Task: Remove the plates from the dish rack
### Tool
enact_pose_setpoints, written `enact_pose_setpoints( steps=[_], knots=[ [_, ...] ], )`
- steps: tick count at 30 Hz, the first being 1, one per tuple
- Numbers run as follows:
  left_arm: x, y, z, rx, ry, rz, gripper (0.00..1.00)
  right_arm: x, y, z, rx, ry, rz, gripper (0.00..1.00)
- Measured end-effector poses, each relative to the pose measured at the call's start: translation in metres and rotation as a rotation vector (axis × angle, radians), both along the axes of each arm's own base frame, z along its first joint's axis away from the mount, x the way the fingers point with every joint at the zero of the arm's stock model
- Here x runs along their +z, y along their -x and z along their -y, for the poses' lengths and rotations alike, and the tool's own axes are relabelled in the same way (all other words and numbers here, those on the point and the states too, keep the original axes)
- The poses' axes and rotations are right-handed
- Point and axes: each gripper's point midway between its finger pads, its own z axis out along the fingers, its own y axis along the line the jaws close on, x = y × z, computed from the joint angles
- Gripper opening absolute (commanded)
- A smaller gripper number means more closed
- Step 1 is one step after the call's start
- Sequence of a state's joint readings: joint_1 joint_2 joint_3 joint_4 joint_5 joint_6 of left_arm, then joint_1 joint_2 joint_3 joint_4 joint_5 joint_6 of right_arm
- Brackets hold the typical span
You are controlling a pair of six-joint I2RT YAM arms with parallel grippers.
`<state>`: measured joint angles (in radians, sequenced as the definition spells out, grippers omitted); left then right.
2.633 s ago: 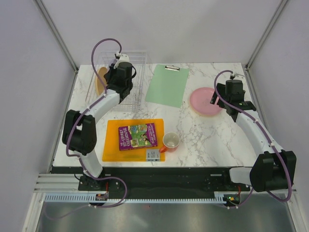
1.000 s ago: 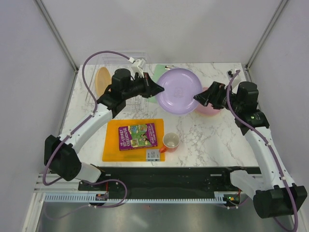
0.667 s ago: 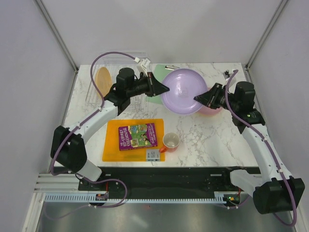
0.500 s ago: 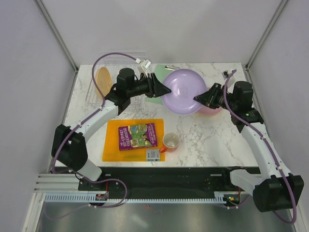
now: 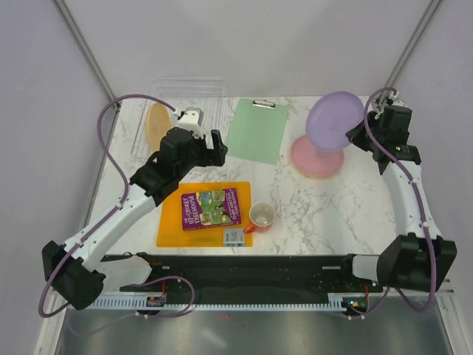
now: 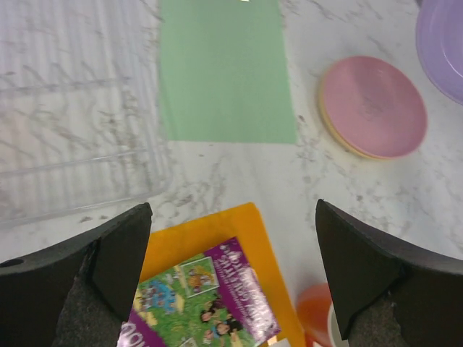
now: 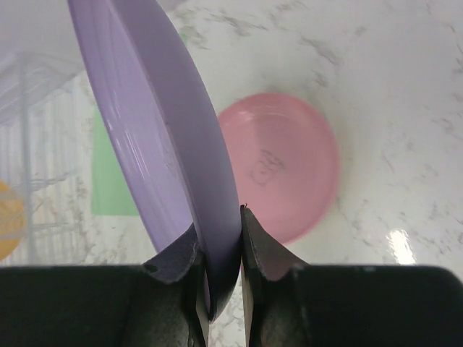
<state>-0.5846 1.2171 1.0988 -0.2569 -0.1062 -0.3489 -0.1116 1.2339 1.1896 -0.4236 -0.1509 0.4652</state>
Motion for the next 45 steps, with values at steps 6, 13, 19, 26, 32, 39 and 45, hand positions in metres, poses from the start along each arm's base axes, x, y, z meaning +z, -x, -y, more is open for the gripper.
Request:
enact_pose_setpoints(
  steps=[6,13,19,26,32,39,45],
  knots=[
    [0.008,0.012,-0.067,0.200,-0.176,0.106,1.00,-0.089,-0.016,0.028,-0.063,-0.045,-0.245,0.00],
    [0.011,0.024,-0.096,0.272,-0.255,0.141,1.00,-0.125,-0.024,0.030,-0.045,-0.136,-0.316,0.00],
    [0.007,0.029,-0.107,0.298,-0.293,0.139,1.00,-0.150,-0.035,0.025,-0.013,-0.227,-0.341,0.01],
    [0.005,0.029,-0.110,0.310,-0.307,0.137,1.00,-0.185,-0.024,0.011,0.022,-0.310,-0.411,0.15],
    [0.003,0.030,-0.111,0.310,-0.309,0.133,1.00,-0.190,-0.022,0.004,0.047,-0.346,-0.423,0.65],
    [-0.001,0.031,-0.111,0.308,-0.315,0.127,1.00,-0.185,-0.020,0.006,0.051,-0.320,-0.410,0.80],
    [-0.001,0.032,-0.112,0.309,-0.310,0.127,1.00,-0.169,-0.012,0.017,0.024,-0.233,-0.391,0.83]
  ],
)
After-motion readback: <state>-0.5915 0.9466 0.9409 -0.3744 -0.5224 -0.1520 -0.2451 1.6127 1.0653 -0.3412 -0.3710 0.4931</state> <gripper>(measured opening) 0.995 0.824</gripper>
